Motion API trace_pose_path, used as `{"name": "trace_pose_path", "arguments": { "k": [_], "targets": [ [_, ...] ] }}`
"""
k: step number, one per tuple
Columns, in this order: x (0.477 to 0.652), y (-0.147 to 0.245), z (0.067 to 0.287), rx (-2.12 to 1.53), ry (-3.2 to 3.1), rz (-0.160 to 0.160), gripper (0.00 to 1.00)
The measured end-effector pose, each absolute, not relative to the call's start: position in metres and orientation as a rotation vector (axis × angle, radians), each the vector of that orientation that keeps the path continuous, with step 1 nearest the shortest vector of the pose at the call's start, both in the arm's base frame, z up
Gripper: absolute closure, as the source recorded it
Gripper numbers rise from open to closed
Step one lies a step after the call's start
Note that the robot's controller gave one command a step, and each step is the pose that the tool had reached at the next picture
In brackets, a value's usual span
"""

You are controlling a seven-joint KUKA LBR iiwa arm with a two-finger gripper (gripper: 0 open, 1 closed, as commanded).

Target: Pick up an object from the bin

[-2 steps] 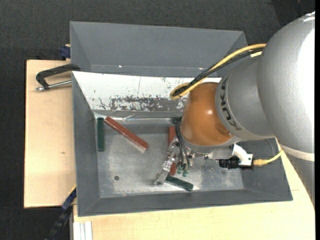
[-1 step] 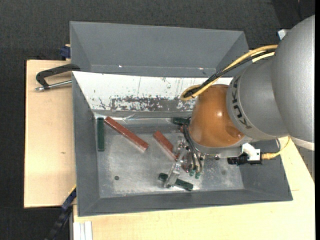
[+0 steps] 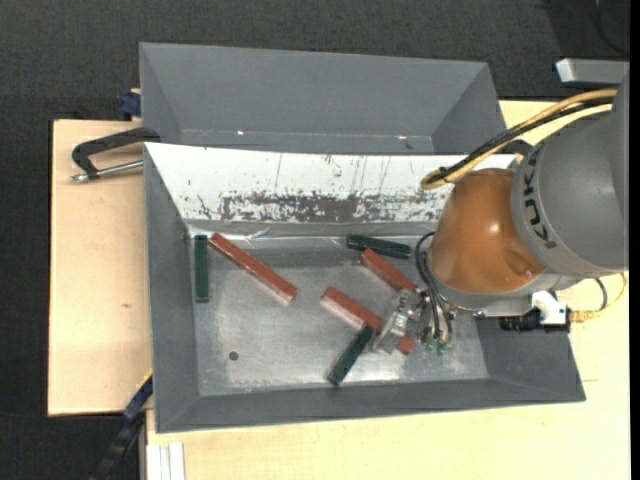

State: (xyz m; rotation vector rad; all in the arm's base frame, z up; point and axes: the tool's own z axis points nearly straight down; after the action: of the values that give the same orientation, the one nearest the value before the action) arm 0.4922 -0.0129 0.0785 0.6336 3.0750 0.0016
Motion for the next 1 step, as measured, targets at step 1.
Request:
{"name": "trace_pose_path", "arguments": {
  "k": [1],
  "targets": [
    [0.4917,-0.0126,0.0781,0.634,3.076,0.002,0.0]
  ]
}}
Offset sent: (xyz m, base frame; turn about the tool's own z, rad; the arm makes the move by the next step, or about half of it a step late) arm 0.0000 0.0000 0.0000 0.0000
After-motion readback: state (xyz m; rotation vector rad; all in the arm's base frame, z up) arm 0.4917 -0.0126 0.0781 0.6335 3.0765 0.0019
